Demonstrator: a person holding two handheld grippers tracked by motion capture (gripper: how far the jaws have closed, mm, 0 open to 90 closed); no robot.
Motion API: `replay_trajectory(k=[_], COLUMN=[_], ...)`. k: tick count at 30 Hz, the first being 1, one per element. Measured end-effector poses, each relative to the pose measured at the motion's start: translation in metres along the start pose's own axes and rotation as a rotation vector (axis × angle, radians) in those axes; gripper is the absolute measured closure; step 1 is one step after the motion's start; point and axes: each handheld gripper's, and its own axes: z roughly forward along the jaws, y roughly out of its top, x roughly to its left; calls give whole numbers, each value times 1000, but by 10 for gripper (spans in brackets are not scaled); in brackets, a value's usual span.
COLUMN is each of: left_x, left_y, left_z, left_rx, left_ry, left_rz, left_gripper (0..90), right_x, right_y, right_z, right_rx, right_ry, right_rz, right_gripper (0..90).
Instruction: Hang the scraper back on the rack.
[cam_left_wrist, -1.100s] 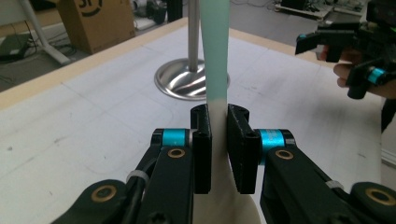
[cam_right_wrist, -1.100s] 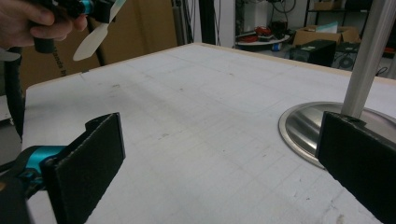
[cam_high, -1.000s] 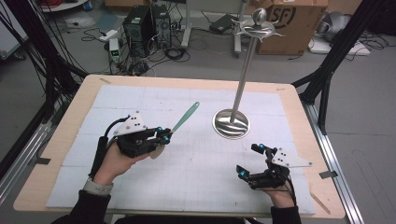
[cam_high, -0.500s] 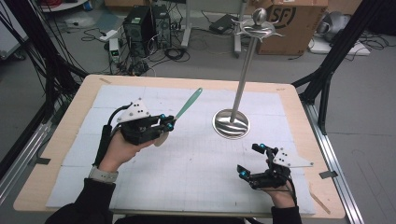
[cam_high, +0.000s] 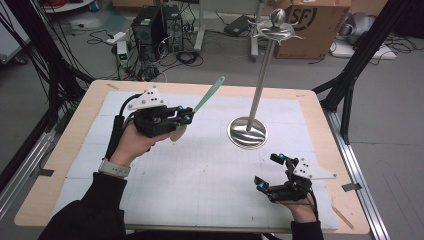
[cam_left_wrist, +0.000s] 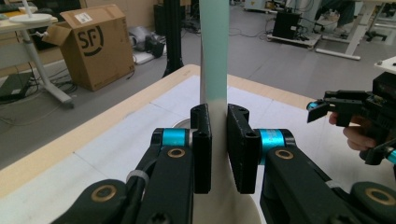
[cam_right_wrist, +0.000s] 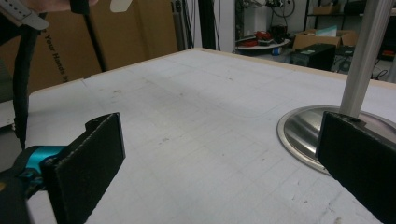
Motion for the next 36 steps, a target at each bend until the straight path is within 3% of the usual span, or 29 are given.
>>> replay_trajectory(k=[5, 12, 19, 36], left_x=[0, 8, 5, 4], left_y=[13, 27, 43, 75], left_z=[9, 16, 21, 32], left_rx=[-4, -47, -81, -121], left_ry=[-4, -25, -42, -56], left_rz=[32, 13, 27, 24], left_gripper=[806, 806, 806, 806], right_x=[0, 0, 1, 0], right_y=[0, 0, 0, 1], right_z=[0, 0, 0, -2], right_rx=[0, 4, 11, 1], right_ry=[2, -2, -1, 2], right_rz=[-1, -5, -12, -6], right_gripper=[2, 2, 2, 2])
